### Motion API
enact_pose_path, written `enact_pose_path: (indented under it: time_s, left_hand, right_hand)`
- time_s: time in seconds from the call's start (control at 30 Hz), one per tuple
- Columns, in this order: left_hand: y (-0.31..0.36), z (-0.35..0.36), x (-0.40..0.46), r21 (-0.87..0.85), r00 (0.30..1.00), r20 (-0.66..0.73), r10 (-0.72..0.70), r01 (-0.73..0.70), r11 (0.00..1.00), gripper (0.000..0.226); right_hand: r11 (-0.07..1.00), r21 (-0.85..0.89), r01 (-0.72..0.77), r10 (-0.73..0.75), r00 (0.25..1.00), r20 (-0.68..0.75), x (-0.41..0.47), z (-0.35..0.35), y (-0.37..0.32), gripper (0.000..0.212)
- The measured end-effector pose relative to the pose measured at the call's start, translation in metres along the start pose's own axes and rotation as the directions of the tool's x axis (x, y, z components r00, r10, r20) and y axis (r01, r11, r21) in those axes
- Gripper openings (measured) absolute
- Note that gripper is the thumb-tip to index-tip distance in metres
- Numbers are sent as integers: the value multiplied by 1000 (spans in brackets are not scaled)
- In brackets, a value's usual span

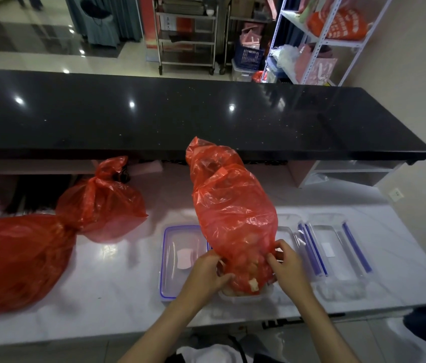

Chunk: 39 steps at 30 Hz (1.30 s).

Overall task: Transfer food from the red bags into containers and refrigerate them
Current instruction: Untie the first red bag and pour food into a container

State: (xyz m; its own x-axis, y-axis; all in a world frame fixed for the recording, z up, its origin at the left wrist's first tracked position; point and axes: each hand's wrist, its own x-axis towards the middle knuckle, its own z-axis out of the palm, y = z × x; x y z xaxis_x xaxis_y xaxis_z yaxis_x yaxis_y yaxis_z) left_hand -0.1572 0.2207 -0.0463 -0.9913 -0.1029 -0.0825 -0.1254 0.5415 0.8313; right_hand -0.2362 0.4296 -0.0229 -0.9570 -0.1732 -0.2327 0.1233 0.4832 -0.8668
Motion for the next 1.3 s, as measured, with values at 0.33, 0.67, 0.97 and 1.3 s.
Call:
enact_pose_path:
  time_s: [0.33, 0.67, 0.97, 1.3]
  left_hand:
    - [6, -11, 1, -189, 995, -89, -44, 27, 982, 19]
    - [17, -19, 1, -261, 992, -113, -62, 30, 965, 22]
    - [26, -28, 2, -311, 985, -163, -62, 8, 951, 18]
    - [30, -42, 1, -426, 936, -330, -122, -32, 904, 16]
  right_hand:
    - [995, -69, 66, -43, 955, 293, -4, -8, 0, 81]
    - [999, -40, 31, -23, 983, 183, 4, -5, 0, 40]
    - [989, 123, 78, -97, 982, 163, 1, -7, -11, 13]
    - [962, 208, 176, -174, 984, -30, 12, -5, -29, 13]
